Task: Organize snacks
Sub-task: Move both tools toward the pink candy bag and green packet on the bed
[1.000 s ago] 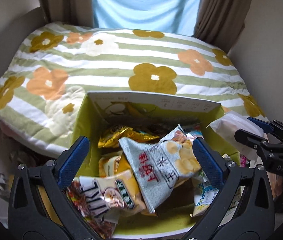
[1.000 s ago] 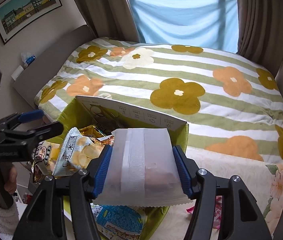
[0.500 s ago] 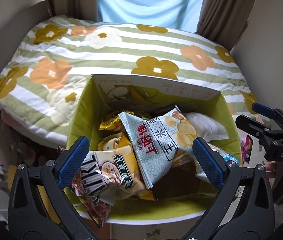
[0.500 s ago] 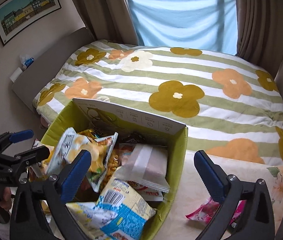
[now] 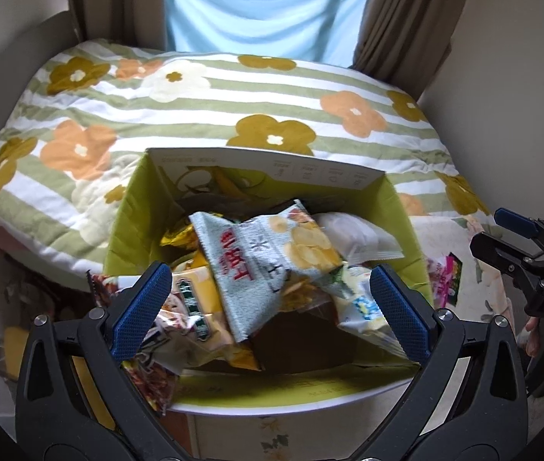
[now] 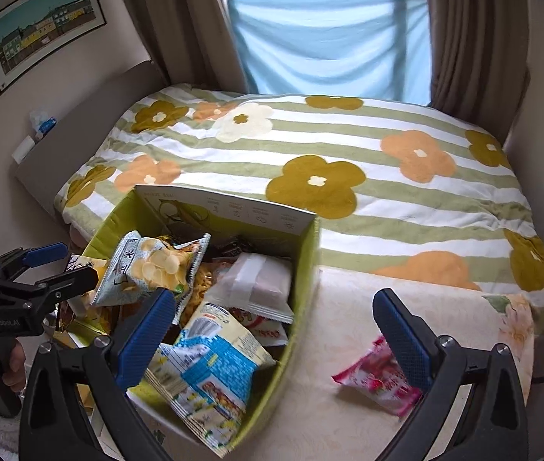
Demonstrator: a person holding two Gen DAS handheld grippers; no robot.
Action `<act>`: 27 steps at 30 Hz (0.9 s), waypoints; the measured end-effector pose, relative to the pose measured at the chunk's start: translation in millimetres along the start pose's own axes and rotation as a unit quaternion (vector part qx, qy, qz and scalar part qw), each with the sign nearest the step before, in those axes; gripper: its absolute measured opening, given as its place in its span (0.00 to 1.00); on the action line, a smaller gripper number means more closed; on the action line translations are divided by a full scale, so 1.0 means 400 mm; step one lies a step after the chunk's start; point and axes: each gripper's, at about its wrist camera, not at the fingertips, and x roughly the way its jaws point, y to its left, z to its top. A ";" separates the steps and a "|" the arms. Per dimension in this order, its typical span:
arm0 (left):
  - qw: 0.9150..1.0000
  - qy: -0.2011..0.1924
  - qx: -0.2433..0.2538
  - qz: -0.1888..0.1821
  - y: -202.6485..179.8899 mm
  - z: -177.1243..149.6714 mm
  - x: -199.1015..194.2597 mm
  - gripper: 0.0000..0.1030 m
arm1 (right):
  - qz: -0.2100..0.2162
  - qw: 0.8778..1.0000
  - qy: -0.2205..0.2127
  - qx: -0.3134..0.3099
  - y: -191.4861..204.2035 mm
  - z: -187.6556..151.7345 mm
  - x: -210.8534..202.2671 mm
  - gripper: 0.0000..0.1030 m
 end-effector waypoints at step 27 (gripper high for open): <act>0.997 0.033 0.058 -0.038 -0.654 -0.070 0.103 1.00 | -0.049 0.999 0.001 -0.019 -0.508 -0.174 -0.187 0.99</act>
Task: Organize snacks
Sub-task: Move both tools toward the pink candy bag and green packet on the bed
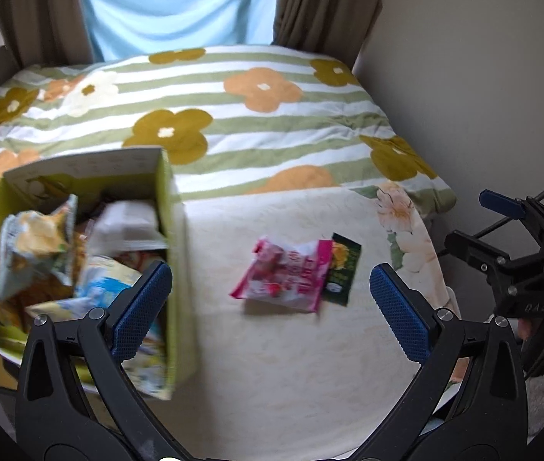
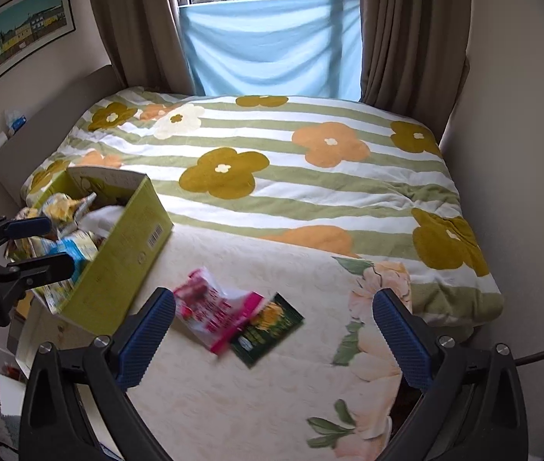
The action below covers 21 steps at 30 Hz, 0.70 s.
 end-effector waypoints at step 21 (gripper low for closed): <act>0.991 0.126 -0.035 0.034 -0.029 -0.054 0.439 0.99 | 0.054 0.994 0.096 -0.028 -0.043 -0.165 0.312 0.99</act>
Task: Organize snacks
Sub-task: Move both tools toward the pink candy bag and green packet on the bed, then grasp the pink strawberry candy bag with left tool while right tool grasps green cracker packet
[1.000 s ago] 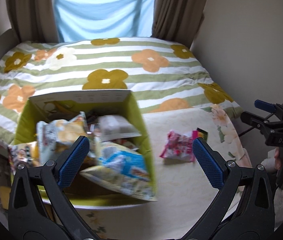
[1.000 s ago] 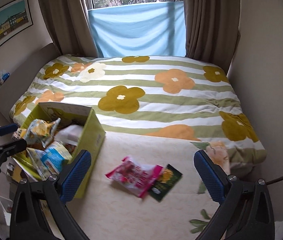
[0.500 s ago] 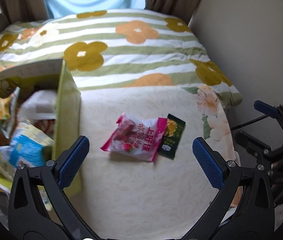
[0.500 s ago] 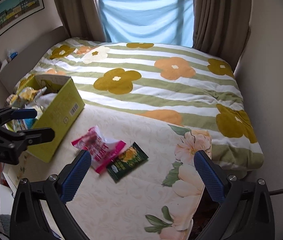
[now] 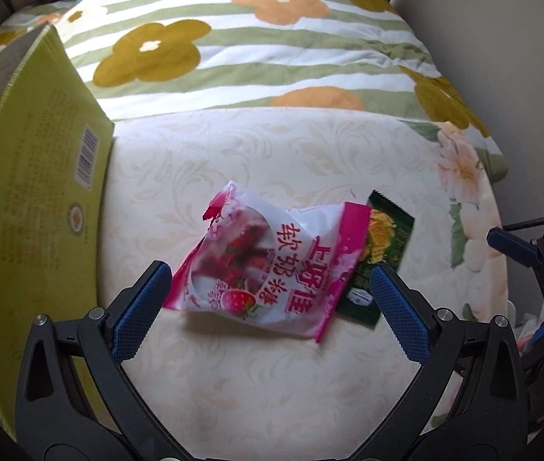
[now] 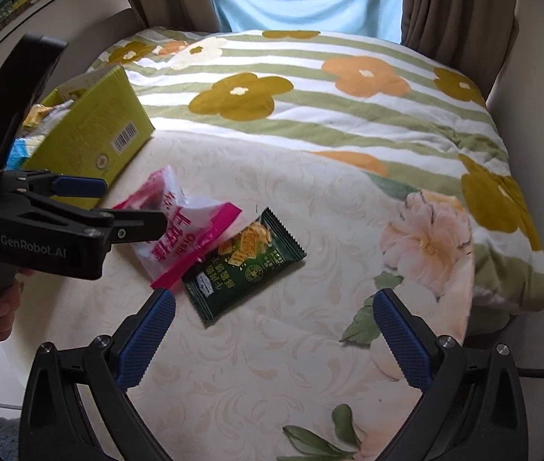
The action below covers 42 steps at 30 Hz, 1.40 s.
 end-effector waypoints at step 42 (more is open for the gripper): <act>0.998 -0.029 0.055 0.016 0.051 -0.002 0.065 0.50 | -0.059 0.996 -0.001 0.064 0.057 0.008 0.140 0.88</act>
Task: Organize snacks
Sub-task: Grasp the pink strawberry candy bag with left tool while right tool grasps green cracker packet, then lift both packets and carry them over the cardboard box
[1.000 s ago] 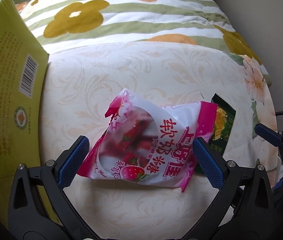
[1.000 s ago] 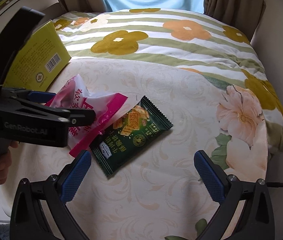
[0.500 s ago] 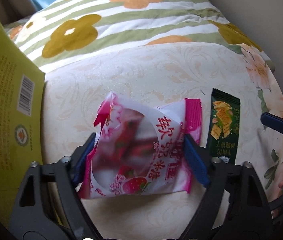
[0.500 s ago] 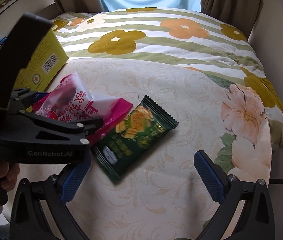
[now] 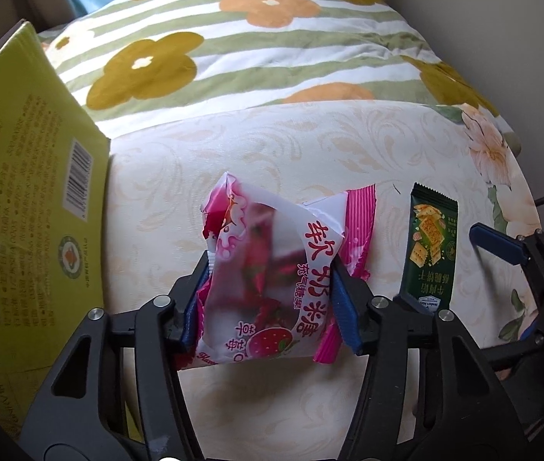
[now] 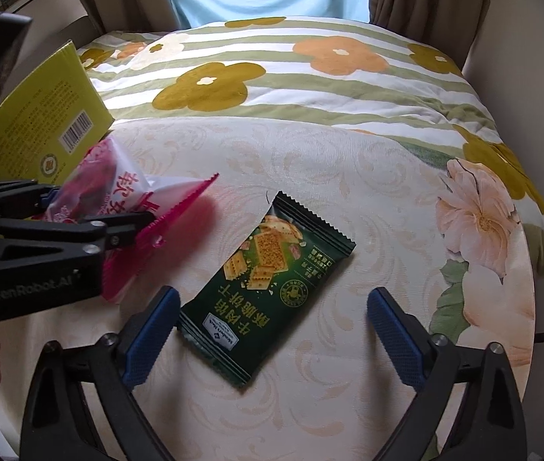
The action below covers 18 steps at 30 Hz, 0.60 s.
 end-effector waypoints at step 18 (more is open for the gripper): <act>1.000 -0.016 -0.015 -0.013 0.016 0.001 -0.046 0.48 | -0.014 0.999 -0.035 -0.002 0.030 0.025 -0.031 0.42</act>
